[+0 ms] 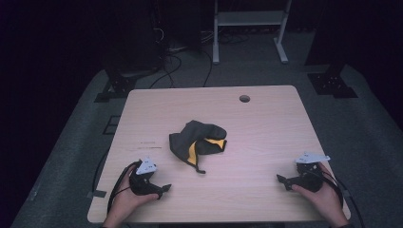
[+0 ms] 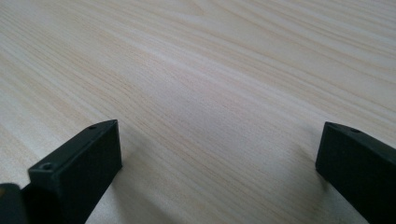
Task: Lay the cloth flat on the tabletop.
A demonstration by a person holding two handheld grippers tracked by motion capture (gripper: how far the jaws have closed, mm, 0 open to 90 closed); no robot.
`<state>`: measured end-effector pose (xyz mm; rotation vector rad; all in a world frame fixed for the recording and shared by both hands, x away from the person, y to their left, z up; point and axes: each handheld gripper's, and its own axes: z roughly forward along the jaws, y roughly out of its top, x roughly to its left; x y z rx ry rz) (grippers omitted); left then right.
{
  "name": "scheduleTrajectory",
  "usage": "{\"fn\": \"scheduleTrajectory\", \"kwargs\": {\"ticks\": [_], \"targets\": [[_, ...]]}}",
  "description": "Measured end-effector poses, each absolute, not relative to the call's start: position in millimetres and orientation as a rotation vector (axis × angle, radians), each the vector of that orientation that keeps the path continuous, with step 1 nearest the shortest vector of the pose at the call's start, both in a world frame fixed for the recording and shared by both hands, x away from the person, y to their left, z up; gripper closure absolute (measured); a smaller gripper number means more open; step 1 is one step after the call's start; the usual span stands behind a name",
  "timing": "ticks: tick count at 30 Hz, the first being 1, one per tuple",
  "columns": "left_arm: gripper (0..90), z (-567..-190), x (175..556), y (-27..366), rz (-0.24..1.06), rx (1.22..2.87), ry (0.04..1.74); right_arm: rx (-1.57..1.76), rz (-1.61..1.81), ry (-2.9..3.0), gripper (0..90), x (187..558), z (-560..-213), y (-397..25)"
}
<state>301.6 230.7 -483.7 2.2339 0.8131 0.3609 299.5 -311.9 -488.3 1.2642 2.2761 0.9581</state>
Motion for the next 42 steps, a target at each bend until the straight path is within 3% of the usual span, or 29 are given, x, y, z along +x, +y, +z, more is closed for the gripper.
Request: {"fn": "scheduleTrajectory", "kwargs": {"ticks": [2,5,13,32,42], "targets": [[0.0,-483.4,301.4,231.5,0.363,2.226,0.819,1.264,0.958,2.276,0.0,299.5,-488.3,-312.0],[10.2,-480.5,302.0,236.4,0.374,2.217,0.834,1.264,0.958,2.276,0.0,299.5,-488.3,-312.0],[21.0,-471.3,303.3,239.7,0.383,2.188,0.832,1.267,0.958,2.274,0.0,299.4,-488.2,-311.7],[17.2,-414.2,351.8,196.4,0.407,2.078,0.721,1.272,0.954,2.272,0.0,300.0,-488.2,-311.2],[15.8,-408.0,380.3,173.4,0.394,2.073,0.712,1.271,0.955,2.271,0.0,300.1,-488.2,-311.2]]}}
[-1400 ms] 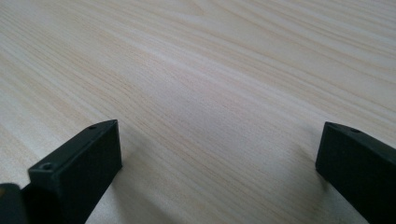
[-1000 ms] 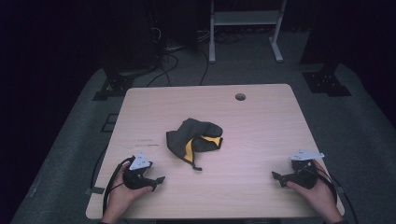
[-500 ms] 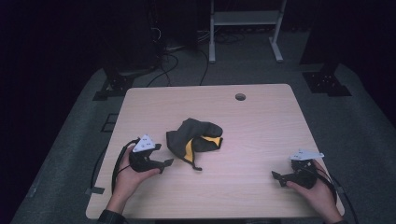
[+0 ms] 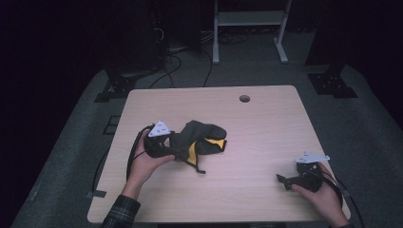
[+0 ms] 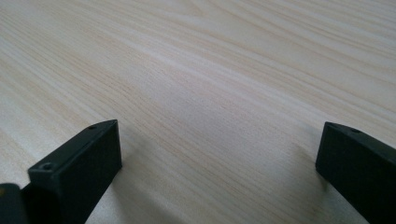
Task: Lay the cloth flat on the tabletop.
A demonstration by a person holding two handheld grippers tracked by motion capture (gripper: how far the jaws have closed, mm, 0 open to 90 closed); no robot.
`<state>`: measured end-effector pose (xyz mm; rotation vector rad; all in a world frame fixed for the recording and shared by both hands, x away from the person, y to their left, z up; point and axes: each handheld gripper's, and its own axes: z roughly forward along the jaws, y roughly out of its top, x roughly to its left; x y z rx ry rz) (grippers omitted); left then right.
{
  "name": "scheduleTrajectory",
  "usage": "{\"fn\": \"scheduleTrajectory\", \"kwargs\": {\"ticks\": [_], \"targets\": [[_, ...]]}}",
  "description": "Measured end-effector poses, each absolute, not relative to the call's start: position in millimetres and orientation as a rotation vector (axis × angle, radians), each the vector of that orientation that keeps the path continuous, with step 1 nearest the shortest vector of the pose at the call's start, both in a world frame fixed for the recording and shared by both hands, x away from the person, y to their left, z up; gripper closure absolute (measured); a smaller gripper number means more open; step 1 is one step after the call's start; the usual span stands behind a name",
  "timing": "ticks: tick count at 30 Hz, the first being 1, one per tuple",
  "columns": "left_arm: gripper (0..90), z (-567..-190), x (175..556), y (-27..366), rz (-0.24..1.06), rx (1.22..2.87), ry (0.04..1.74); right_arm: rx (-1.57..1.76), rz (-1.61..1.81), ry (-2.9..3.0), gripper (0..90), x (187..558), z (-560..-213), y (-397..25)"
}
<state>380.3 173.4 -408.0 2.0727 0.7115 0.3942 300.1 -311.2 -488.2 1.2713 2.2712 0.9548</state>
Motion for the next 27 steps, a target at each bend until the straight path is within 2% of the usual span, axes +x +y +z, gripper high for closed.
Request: {"fn": "scheduleTrajectory", "kwargs": {"ticks": [9,18,20,21,22,23,24,25,26,27], "targets": [[12.0,-414.0,401.9,146.5,0.368,2.114,0.722,1.272,0.954,2.272,0.0,300.1,-488.2,-311.2],[13.2,-428.1,418.3,127.6,0.378,2.185,0.731,1.272,0.955,2.271,0.0,300.1,-488.2,-311.2],[16.2,-431.2,420.6,126.5,0.373,2.203,0.73,1.272,0.955,2.272,0.0,300.1,-488.2,-311.2],[24.1,-433.2,421.5,125.9,0.369,2.206,0.736,1.272,0.955,2.271,0.0,300.0,-488.2,-311.2],[27.8,-434.1,422.3,126.0,0.367,2.211,0.732,1.272,0.955,2.271,0.0,300.1,-488.2,-311.2],[27.8,-435.3,423.2,126.2,0.363,2.218,0.733,1.272,0.955,2.271,0.0,300.1,-488.2,-311.2],[39.6,-437.3,423.8,126.2,0.353,2.221,0.736,1.272,0.955,2.271,0.0,300.0,-488.2,-311.2],[45.7,-437.3,423.8,126.2,0.353,2.221,0.736,1.272,0.955,2.271,0.0,300.0,-488.2,-311.2],[45.7,-438.2,423.7,126.0,0.338,2.224,0.737,1.272,0.955,2.272,0.0,300.0,-488.2,-311.2],[53.5,-438.7,423.1,125.4,0.323,2.225,0.74,1.272,0.955,2.271,0.0,300.0,-488.2,-311.2]]}}
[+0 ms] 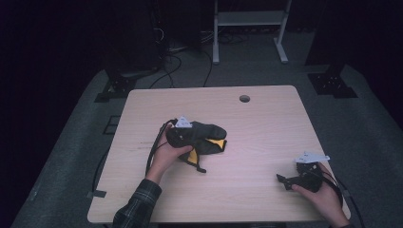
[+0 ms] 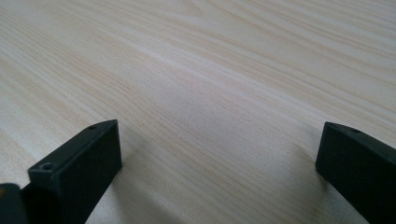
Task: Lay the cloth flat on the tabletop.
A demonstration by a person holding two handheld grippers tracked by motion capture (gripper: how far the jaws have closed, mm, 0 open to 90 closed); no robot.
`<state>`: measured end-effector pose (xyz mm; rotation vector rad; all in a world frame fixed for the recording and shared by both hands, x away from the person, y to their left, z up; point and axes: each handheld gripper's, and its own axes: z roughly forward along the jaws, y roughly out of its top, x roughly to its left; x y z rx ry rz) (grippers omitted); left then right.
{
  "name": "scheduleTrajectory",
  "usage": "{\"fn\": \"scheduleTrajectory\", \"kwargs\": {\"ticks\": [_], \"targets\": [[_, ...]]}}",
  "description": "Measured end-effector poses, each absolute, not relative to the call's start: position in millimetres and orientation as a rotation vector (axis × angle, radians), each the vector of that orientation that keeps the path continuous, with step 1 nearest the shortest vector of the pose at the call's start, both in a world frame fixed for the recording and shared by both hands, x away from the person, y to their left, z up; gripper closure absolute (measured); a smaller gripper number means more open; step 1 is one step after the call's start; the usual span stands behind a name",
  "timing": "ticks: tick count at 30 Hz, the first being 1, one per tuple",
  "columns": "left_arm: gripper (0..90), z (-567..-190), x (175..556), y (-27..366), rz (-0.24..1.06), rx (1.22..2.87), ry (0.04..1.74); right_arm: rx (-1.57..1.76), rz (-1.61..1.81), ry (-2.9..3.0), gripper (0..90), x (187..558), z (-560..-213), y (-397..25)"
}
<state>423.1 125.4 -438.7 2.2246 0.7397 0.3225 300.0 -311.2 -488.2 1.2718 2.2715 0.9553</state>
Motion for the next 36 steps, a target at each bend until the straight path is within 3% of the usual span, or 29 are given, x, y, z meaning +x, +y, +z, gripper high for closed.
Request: {"fn": "scheduleTrajectory", "kwargs": {"ticks": [4,9,18,30,36], "targets": [[77.8,-436.2,420.9,126.5,0.301,2.222,0.753,1.272,0.955,2.271,0.0,300.1,-488.2,-311.2],[81.9,-427.0,413.5,126.2,0.244,2.15,0.745,1.272,0.955,2.272,0.0,300.1,-488.2,-311.2],[82.7,-410.8,390.9,108.6,0.105,2.064,0.74,1.272,0.955,2.272,0.0,300.1,-488.2,-311.2],[81.8,-400.0,352.9,50.3,-0.015,2.03,0.57,1.271,0.955,2.273,0.0,300.3,-488.2,-311.2],[71.1,-415.8,346.1,25.5,-0.029,2.091,0.526,1.268,0.954,2.274,0.0,300.4,-488.2,-311.3]]}}
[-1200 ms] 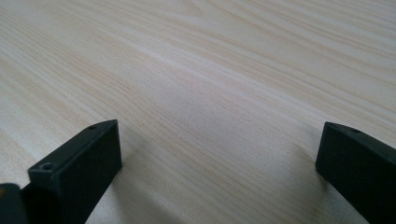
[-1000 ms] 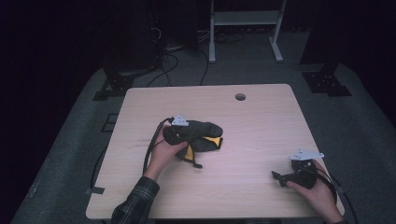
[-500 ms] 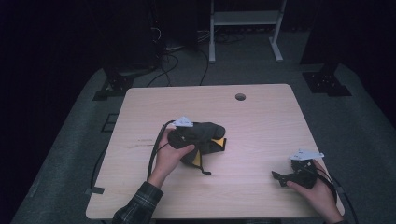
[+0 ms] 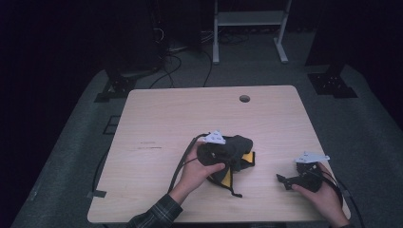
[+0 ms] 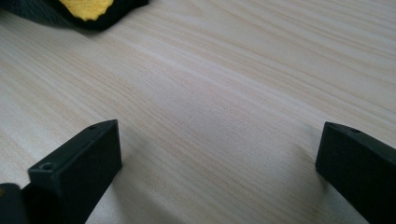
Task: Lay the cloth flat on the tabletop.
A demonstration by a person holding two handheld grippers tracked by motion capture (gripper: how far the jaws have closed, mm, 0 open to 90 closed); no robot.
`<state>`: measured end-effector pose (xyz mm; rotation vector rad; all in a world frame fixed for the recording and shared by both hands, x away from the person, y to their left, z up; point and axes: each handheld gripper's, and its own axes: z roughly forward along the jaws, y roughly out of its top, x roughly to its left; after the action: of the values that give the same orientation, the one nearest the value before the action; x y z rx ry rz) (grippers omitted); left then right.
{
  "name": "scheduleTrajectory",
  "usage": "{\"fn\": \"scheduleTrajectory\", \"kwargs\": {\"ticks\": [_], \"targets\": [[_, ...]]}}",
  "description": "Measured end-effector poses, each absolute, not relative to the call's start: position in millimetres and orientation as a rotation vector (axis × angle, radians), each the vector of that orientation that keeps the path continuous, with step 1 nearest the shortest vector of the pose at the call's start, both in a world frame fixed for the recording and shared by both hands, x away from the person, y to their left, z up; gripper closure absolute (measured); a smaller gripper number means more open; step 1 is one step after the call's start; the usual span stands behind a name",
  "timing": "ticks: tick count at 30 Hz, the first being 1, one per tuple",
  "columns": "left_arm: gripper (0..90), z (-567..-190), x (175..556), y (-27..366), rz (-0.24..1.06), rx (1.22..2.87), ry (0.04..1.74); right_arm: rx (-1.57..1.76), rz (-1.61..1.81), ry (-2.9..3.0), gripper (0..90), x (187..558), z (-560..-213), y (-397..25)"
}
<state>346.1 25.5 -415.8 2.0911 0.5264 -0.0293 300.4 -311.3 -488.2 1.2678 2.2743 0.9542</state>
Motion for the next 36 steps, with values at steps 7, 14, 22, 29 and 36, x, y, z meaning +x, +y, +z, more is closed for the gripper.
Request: {"fn": "scheduleTrajectory", "kwargs": {"ticks": [7,14,22,29,36], "targets": [[55.4,-408.5,347.9,35.5,0.009,2.049,0.551,1.268,0.954,2.274,0.0,300.3,-488.2,-311.3],[46.6,-399.9,339.9,54.9,0.066,2.059,0.543,1.268,0.954,2.274,0.0,300.3,-488.2,-311.3],[48.3,-410.2,318.7,58.6,0.044,2.087,0.527,1.268,0.954,2.274,0.0,300.4,-488.2,-311.3],[51.7,-425.7,310.8,45.4,0.049,2.151,0.514,1.266,0.955,2.275,0.0,300.5,-488.2,-311.4],[82.6,-433.9,315.1,40.5,0.051,2.187,0.528,1.266,0.955,2.275,0.0,300.5,-488.2,-311.4]]}}
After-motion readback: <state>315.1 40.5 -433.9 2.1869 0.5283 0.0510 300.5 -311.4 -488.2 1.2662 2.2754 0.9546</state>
